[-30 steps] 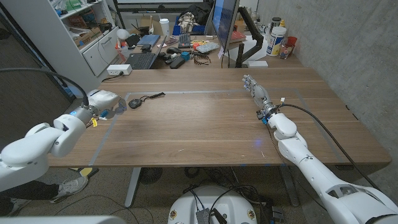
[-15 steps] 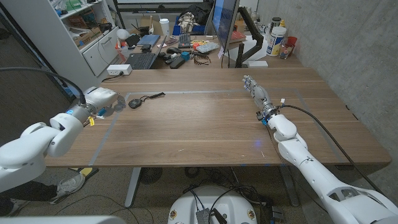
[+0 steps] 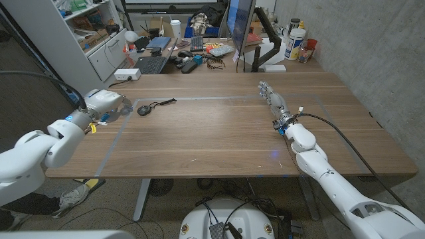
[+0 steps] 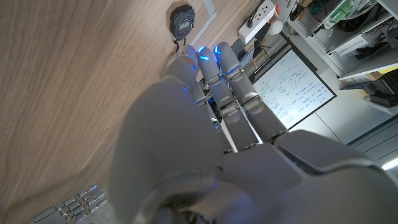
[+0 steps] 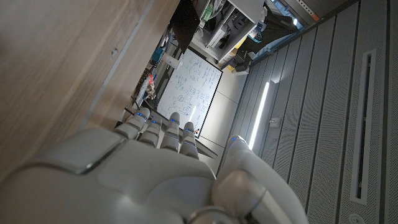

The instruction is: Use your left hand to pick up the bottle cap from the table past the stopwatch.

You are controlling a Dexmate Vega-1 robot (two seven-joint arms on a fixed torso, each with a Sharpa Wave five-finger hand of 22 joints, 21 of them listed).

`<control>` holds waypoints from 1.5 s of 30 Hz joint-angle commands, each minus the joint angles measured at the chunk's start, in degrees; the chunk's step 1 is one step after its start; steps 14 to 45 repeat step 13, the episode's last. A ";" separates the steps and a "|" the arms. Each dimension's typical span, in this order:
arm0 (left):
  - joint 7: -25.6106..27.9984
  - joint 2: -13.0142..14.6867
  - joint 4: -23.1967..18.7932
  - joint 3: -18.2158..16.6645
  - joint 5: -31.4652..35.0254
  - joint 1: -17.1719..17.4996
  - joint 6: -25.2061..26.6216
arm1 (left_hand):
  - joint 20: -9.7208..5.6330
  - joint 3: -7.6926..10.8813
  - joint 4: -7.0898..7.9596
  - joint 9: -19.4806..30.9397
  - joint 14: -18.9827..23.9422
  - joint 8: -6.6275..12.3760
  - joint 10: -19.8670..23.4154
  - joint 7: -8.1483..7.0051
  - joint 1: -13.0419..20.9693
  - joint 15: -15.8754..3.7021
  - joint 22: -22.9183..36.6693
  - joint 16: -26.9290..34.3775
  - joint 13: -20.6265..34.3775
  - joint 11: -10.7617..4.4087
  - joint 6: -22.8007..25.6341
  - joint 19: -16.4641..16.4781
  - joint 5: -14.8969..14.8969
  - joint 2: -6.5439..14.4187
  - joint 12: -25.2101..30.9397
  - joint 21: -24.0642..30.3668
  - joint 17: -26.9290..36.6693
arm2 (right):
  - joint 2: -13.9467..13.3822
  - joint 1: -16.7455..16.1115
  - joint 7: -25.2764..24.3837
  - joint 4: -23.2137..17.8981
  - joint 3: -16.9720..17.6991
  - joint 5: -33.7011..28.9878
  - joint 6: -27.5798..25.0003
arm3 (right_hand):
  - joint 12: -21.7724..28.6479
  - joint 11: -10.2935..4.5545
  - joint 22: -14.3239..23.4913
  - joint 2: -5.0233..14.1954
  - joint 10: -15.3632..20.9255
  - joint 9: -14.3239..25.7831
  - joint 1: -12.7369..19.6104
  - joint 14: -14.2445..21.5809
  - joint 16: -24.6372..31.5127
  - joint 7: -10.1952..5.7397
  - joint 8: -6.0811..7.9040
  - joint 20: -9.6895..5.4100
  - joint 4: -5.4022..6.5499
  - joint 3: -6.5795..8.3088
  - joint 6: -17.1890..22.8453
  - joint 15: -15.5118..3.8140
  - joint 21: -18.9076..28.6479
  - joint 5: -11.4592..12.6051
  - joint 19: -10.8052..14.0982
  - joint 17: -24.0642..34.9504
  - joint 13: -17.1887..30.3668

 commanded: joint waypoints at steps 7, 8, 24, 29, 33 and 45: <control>2.96 -4.38 -1.13 -2.07 1.59 -0.57 -2.41 | -4.92 0.39 0.78 0.00 1.54 0.30 5.97 3.92 -0.43 -3.77 0.30 0.56 8.58 -1.59 4.56 0.12 0.21 1.20 3.27 1.22 0.86 | 1.09 1.31 0.59 2.67 -0.55 0.67 1.27 | -0.17 0.39 0.17 0.26 0.10 0.21 -0.70 -0.03 -0.04 -0.27 0.11 -0.41 0.15 -0.24 -0.17 0.48 -0.07 0.40 -0.07 0.10 0.32; 3.10 -4.55 -1.24 -2.00 1.77 -0.72 -2.21 | -4.94 0.40 0.80 -0.03 1.64 0.28 6.03 3.90 -0.47 -3.77 0.30 0.59 8.61 -1.56 4.58 0.14 0.22 1.20 3.25 1.32 0.94 | 1.22 1.56 0.72 3.06 -0.56 0.73 1.41 | -0.17 0.39 0.17 0.25 0.09 0.21 -0.71 -0.02 -0.04 -0.25 0.11 -0.41 0.16 -0.25 -0.17 0.48 -0.07 0.41 -0.07 0.10 0.32; 4.40 -5.48 -1.98 -1.70 3.03 -1.36 -1.04 | -4.95 0.41 0.83 -0.11 1.78 0.31 6.28 3.91 -0.56 -3.76 0.28 0.59 8.69 -1.54 4.86 0.09 0.24 1.18 3.19 1.56 1.14 | 2.02 3.16 1.82 5.75 -0.61 1.04 2.91 | -0.17 0.35 0.16 0.24 0.10 0.21 -0.76 0.03 -0.02 -0.33 0.07 -0.43 0.18 -0.27 -0.27 0.46 -0.06 0.42 -0.04 0.10 0.32; 4.40 -5.48 -1.98 -1.70 3.03 -1.36 -1.04 | -4.95 0.41 0.83 -0.11 1.78 0.31 6.28 3.91 -0.56 -3.76 0.28 0.59 8.69 -1.54 4.86 0.09 0.24 1.18 3.19 1.56 1.14 | 2.02 3.16 1.82 5.75 -0.61 1.04 2.91 | -0.17 0.35 0.16 0.24 0.10 0.21 -0.76 0.03 -0.02 -0.33 0.07 -0.43 0.18 -0.27 -0.27 0.46 -0.06 0.42 -0.04 0.10 0.32; 4.40 -5.48 -1.98 -1.70 3.03 -1.36 -1.04 | -4.95 0.41 0.83 -0.11 1.78 0.31 6.28 3.91 -0.56 -3.76 0.28 0.59 8.69 -1.54 4.86 0.09 0.24 1.18 3.19 1.56 1.14 | 2.02 3.16 1.82 5.75 -0.61 1.04 2.91 | -0.17 0.35 0.16 0.24 0.10 0.21 -0.76 0.03 -0.02 -0.33 0.07 -0.43 0.18 -0.27 -0.27 0.46 -0.06 0.42 -0.04 0.10 0.32; 4.40 -5.48 -1.98 -1.70 3.03 -1.36 -1.04 | -4.95 0.41 0.83 -0.11 1.78 0.31 6.28 3.91 -0.56 -3.76 0.28 0.59 8.69 -1.54 4.86 0.09 0.24 1.18 3.19 1.56 1.14 | 2.02 3.16 1.82 5.75 -0.61 1.04 2.91 | -0.17 0.35 0.16 0.24 0.10 0.21 -0.76 0.03 -0.02 -0.33 0.07 -0.43 0.18 -0.27 -0.27 0.46 -0.06 0.42 -0.04 0.10 0.32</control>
